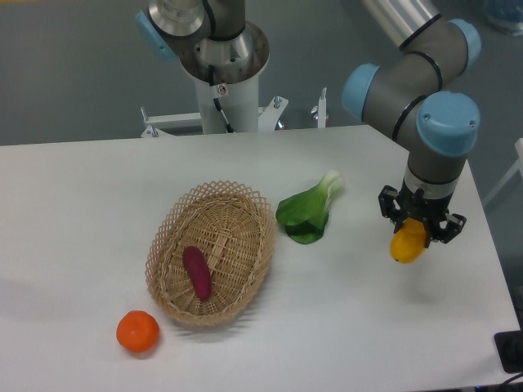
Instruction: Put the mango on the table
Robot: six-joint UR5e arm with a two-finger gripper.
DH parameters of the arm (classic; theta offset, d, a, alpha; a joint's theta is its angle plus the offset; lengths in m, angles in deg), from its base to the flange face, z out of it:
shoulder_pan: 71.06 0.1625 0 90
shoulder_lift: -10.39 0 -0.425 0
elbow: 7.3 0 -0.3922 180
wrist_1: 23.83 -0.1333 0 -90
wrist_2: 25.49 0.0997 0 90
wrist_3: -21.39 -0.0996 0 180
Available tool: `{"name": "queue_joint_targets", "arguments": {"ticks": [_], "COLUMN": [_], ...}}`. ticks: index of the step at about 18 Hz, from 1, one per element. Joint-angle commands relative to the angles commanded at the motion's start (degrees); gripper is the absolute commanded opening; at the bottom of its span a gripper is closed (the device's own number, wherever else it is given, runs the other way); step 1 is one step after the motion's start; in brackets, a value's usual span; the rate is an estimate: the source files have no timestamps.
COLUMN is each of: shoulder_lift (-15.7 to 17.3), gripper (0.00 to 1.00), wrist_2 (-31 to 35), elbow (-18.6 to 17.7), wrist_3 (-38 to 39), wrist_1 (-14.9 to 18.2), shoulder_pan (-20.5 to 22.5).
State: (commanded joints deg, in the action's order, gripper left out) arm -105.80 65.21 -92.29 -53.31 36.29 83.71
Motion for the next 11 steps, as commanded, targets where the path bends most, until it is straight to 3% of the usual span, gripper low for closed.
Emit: {"name": "queue_joint_targets", "arguments": {"ticks": [11], "shoulder_lift": [-0.2], "gripper": [0.45], "wrist_2": [0.1], "elbow": [-0.1], "wrist_3": [0.9], "wrist_1": [-0.1], "shoulder_pan": [-0.2]}}
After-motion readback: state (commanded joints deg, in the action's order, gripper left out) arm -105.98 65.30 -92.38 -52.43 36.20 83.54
